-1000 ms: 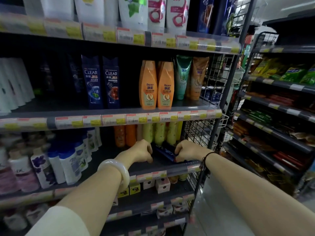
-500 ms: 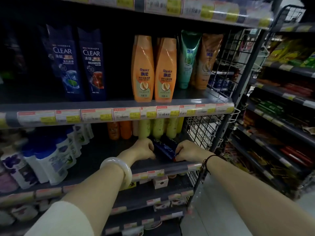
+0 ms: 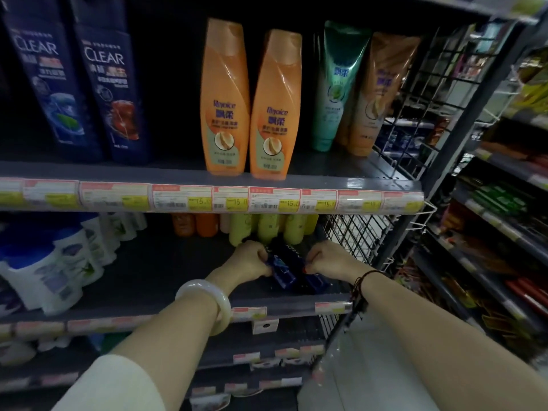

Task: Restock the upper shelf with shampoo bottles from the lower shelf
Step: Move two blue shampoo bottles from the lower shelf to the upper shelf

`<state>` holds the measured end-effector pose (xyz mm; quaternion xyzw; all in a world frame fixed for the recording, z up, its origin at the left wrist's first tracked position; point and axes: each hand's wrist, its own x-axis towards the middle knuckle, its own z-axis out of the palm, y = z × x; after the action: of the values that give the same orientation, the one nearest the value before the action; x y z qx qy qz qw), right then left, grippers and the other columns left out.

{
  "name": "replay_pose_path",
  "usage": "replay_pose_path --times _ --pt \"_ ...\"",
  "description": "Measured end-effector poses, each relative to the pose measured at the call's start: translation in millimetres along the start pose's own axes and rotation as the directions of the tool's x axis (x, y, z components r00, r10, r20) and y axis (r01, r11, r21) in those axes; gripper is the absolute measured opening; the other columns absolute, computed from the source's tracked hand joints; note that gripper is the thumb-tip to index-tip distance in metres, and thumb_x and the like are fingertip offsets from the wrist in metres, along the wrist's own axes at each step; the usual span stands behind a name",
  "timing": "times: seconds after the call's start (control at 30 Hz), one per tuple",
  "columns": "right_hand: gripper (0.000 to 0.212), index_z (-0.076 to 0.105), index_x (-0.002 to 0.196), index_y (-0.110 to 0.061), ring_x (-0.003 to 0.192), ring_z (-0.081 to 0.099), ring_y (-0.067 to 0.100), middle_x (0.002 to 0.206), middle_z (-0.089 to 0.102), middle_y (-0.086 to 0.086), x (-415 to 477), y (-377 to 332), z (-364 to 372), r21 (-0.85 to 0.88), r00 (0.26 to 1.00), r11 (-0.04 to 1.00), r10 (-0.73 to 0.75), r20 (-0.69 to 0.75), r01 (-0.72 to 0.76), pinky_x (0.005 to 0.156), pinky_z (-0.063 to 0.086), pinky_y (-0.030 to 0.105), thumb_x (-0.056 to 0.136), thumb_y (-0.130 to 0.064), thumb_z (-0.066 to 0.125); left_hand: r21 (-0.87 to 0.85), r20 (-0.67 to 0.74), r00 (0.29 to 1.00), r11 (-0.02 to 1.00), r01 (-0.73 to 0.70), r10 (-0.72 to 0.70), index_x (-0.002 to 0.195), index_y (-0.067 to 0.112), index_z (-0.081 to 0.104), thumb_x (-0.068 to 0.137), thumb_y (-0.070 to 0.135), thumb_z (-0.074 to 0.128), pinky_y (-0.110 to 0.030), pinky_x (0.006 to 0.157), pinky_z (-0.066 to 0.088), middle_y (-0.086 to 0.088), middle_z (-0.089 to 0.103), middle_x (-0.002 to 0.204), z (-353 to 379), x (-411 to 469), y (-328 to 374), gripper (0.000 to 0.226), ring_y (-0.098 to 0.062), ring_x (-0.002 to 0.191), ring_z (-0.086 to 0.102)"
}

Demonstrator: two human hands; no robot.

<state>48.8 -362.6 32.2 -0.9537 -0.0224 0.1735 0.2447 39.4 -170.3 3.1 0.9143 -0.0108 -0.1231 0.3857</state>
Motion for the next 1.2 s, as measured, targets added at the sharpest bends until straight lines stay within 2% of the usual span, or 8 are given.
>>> replay_pose_path --times 0.13,0.3,0.47,0.57,0.73,0.87,1.1,1.2 --pt "0.043 0.062 0.117 -0.008 0.093 0.053 0.019 0.116 0.062 0.011 19.1 12.4 -0.2 -0.032 0.999 0.999 -0.017 0.03 0.018 0.058 0.039 0.021 0.079 -0.025 0.072 -0.054 -0.038 0.997 0.996 0.071 -0.073 0.106 0.005 0.063 0.074 0.009 0.074 -0.033 0.088 0.049 -0.008 0.064 0.102 14.8 9.4 -4.3 0.035 -0.019 0.094 0.059" --pt "0.037 0.065 0.109 0.003 0.1 0.062 0.031 0.11 0.067 0.021 38.9 27.0 4.3 0.012 0.997 1.0 -0.023 0.067 0.023 0.076 0.049 0.032 0.08 -0.02 0.07 -0.136 -0.08 0.984 0.979 0.149 -0.161 0.113 0.006 0.059 0.073 0.016 0.076 -0.029 0.086 0.049 -0.01 0.063 0.112 31.2 21.3 -11.9 0.044 -0.021 0.1 0.06" --pt "0.035 0.064 0.107 0.005 0.092 0.063 0.029 0.108 0.067 0.022 56.3 41.4 9.5 0.04 0.995 0.998 -0.047 0.086 0.044 0.066 0.042 0.027 0.083 -0.021 0.067 -0.23 -0.148 0.951 0.945 0.233 -0.27 0.087 0.011 0.06 0.073 0.019 0.077 -0.023 0.068 0.046 -0.001 0.058 0.085 44.0 28.5 -13.6 0.023 -0.015 0.084 0.056" --pt "0.037 0.062 0.112 0.005 0.104 0.062 0.033 0.114 0.064 0.022 66.4 45.8 12.8 0.072 0.993 0.996 -0.055 0.102 0.048 0.081 0.05 0.036 0.086 -0.02 0.064 -0.337 -0.159 0.917 0.893 0.298 -0.366 0.067 0.015 0.049 0.074 0.02 0.077 -0.023 0.059 0.044 0.002 0.052 0.069 47.7 31.7 -10.2 0.029 -0.014 0.067 0.053" --pt "0.042 0.059 0.114 0.012 0.104 0.062 0.039 0.115 0.061 0.031 78.2 49.7 17.2 0.163 0.984 0.986 0.004 0.179 -0.033 0.091 0.05 0.044 0.087 -0.02 0.065 -0.498 -0.057 0.886 0.782 0.375 -0.461 0.106 0.0 0.063 0.073 0.023 0.079 -0.032 0.082 0.056 -0.012 0.068 0.097 55.4 38.4 -8.2 0.043 -0.026 0.097 0.065" --pt "0.036 0.046 0.061 -0.011 0.066 0.052 0.021 0.068 0.049 0.009 86.7 51.3 20.3 0.15 0.958 0.982 0.072 0.279 -0.117 0.059 0.047 0.03 0.087 -0.027 0.064 -0.563 -0.039 0.861 0.723 0.4 -0.507 0.116 0.005 0.06 0.058 0.028 0.087 -0.042 0.091 0.055 -0.016 0.066 0.114 64.5 47.7 -11.7 0.068 -0.031 0.104 0.064" --pt "0.043 0.035 0.059 -0.015 0.055 0.041 0.017 0.06 0.037 0.004 90.9 55.5 25.9 0.201 0.958 0.968 0.093 0.271 -0.151 0.05 0.033 0.025 0.087 -0.029 0.064 -0.69 0.01 0.851 0.612 0.386 -0.525 0.12 0.001 0.057 0.071 0.007 0.079 -0.039 0.088 0.055 -0.016 0.064 0.118 61.5 37.4 -2.0 0.054 -0.033 0.109 0.062" --pt "0.034 0.042 0.069 -0.013 0.075 0.051 0.021 0.075 0.047 0.005 93.0 56.2 32.1 0.269 0.953 0.944 0.111 0.281 -0.189 0.063 0.043 0.028 0.084 -0.031 0.067 -0.723 0.056 0.864 0.576 0.381 -0.5 0.12 0.002 0.056 0.074 0.002 0.075 -0.041 0.088 0.055 -0.016 0.063 0.12 59.6 31.4 -2.9 0.049 -0.031 0.11 0.061"
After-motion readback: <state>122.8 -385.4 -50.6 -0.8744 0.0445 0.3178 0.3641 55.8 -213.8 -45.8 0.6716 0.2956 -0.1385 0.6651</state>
